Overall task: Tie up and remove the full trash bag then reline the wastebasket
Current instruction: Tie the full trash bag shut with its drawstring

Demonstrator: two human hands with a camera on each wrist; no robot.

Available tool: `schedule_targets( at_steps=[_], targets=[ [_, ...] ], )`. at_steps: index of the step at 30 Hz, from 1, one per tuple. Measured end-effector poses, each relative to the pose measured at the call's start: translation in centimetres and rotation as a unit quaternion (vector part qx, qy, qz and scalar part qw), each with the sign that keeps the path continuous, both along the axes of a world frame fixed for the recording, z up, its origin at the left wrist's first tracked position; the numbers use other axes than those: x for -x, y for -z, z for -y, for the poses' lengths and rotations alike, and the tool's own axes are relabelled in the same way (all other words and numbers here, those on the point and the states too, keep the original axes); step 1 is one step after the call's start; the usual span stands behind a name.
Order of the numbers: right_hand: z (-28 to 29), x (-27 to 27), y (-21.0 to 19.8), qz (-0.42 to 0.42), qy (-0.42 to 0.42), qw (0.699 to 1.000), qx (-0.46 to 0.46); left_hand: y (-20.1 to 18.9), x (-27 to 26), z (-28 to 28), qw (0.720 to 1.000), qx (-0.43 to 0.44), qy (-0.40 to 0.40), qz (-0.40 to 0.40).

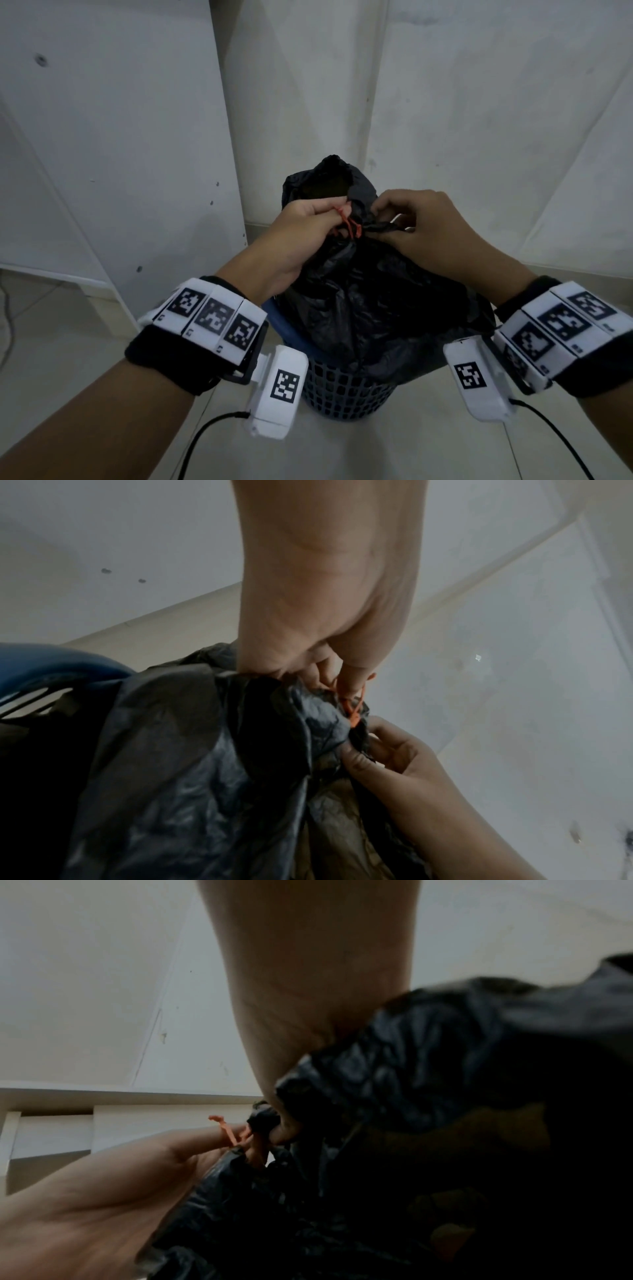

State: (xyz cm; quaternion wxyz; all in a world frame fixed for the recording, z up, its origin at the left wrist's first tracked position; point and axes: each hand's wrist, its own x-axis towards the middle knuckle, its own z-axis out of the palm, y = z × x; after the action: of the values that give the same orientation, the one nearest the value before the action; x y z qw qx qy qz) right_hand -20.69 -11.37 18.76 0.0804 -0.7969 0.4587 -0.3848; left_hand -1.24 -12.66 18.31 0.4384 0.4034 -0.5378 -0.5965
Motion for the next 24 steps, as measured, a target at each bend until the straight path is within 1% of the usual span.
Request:
schedule_targets(
  at_steps=[2, 4, 5, 6, 7, 8, 10, 11, 12, 14, 16, 18, 20, 22, 24],
  targets=[
    [0.2, 0.6, 0.1, -0.038, 0.014, 0.999, 0.009, 0.0, -0.2, 0.2, 0.994, 0.060, -0.050, 0.078],
    [0.3, 1.1, 0.4, -0.085, 0.034, 0.996, 0.004, -0.1, -0.5, 0.3, 0.969, 0.146, -0.110, 0.166],
    [0.3, 1.4, 0.6, -0.097, 0.043, 0.994, -0.005, -0.2, -0.7, 0.2, 0.958, 0.173, -0.128, 0.189],
    [0.2, 1.5, 0.7, -0.100, 0.048, 0.994, -0.019, -0.3, -0.8, 0.0, 0.953, 0.185, -0.137, 0.196],
    [-0.1, 1.5, 0.5, -0.096, 0.047, 0.993, -0.039, -0.5, -0.9, -0.1, 0.954, 0.187, -0.139, 0.187],
    [-0.5, 1.3, 0.2, -0.086, 0.039, 0.993, -0.066, -0.8, -0.9, -0.2, 0.961, 0.178, -0.136, 0.161],
    [-1.2, 0.6, -0.6, -0.048, 0.019, 0.993, -0.108, -1.5, -0.9, -0.7, 0.983, 0.133, -0.104, 0.076],
    [-1.6, -0.2, -1.0, -0.019, 0.017, 0.994, -0.105, -1.9, -0.7, -1.1, 0.990, 0.111, -0.073, 0.034],
    [-1.8, -1.1, -1.4, 0.008, 0.019, 0.996, -0.082, -2.2, -0.5, -1.5, 0.994, 0.100, -0.039, 0.005],
    [-1.9, -2.8, -1.8, 0.049, 0.027, 0.998, -0.021, -2.8, 0.0, -2.1, 0.994, 0.101, 0.011, -0.026],
    [-1.3, -3.8, -2.0, 0.077, 0.027, 0.997, -0.005, -3.1, 0.5, -2.6, 0.991, 0.124, 0.012, -0.044],
    [-0.7, -4.3, -1.9, 0.087, 0.026, 0.996, -0.002, -3.3, 0.8, -2.9, 0.984, 0.172, -0.014, -0.035],
    [0.0, -4.4, -1.6, 0.075, 0.035, 0.996, 0.018, -3.4, 0.7, -2.9, 0.971, 0.236, -0.037, 0.012],
    [0.6, -4.2, -1.2, 0.020, 0.060, 0.998, 0.030, -3.4, 0.3, -2.7, 0.949, 0.298, -0.059, 0.081],
    [1.5, -3.6, -0.5, -0.047, 0.101, 0.993, 0.029, -3.7, -0.5, -2.5, 0.936, 0.323, -0.079, 0.116]
  ],
)
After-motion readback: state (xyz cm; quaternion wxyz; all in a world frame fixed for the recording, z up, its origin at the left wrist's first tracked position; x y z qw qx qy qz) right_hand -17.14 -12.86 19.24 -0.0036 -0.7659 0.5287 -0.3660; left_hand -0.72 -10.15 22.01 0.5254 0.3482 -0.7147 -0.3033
